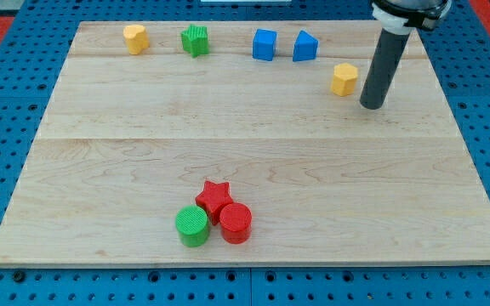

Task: Push the yellow hexagon to the right of the blue triangle

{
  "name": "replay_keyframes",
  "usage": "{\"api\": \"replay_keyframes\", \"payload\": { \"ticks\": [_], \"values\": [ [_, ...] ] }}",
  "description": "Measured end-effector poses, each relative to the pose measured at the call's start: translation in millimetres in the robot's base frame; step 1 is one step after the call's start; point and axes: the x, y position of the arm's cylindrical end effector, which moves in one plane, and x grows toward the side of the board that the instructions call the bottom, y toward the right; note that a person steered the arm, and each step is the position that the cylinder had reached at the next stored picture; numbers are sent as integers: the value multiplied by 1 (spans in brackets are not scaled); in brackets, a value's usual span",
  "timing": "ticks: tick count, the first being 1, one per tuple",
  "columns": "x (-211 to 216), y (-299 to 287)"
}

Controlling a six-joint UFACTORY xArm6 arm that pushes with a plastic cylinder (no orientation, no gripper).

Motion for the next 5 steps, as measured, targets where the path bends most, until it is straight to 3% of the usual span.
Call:
{"api": "replay_keyframes", "payload": {
  "ticks": [1,3,5],
  "values": [
    [-20,-27],
    [-80,-28],
    [-93,-27]
  ]
}}
